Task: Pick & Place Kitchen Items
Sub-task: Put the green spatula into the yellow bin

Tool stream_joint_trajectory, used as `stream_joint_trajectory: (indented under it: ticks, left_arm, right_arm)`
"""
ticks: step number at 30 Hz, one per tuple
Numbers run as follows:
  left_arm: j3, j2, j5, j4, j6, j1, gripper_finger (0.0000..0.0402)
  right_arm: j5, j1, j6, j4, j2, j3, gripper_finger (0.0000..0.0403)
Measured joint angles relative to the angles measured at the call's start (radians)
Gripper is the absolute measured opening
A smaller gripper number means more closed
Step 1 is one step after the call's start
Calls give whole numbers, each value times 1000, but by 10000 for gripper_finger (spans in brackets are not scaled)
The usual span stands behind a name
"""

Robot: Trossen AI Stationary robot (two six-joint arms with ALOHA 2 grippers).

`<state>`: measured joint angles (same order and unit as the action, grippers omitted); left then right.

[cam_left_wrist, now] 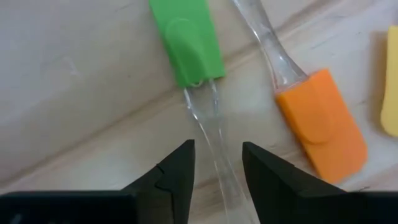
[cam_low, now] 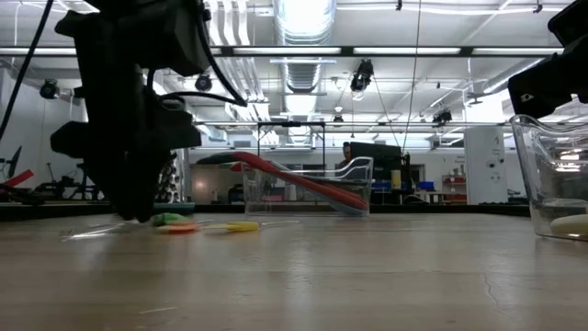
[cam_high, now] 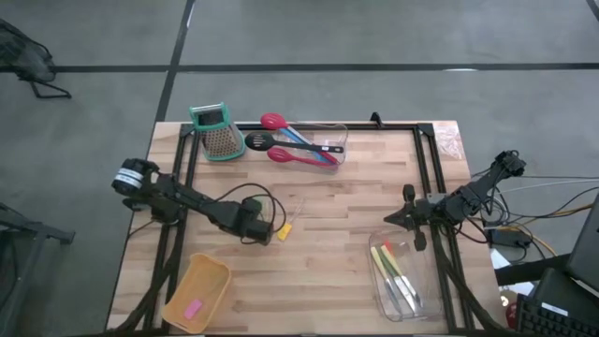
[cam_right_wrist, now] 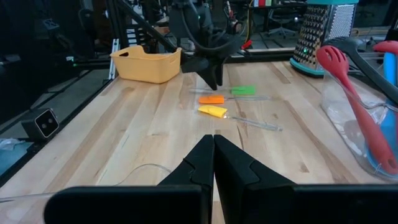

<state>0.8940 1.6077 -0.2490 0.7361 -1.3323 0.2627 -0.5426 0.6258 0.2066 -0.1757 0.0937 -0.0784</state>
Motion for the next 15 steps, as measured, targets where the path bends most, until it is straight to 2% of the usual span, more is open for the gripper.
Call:
stream_joint_trajectory:
  ticks: [11, 15]
  left_arm:
    - [-50, 1, -15, -7, 21, 1, 139]
    - [-50, 1, -14, -15, 50, 1, 116]
  right_arm:
    - [0, 0, 0, 0, 0, 0, 8]
    - [0, 0, 0, 0, 0, 0, 8]
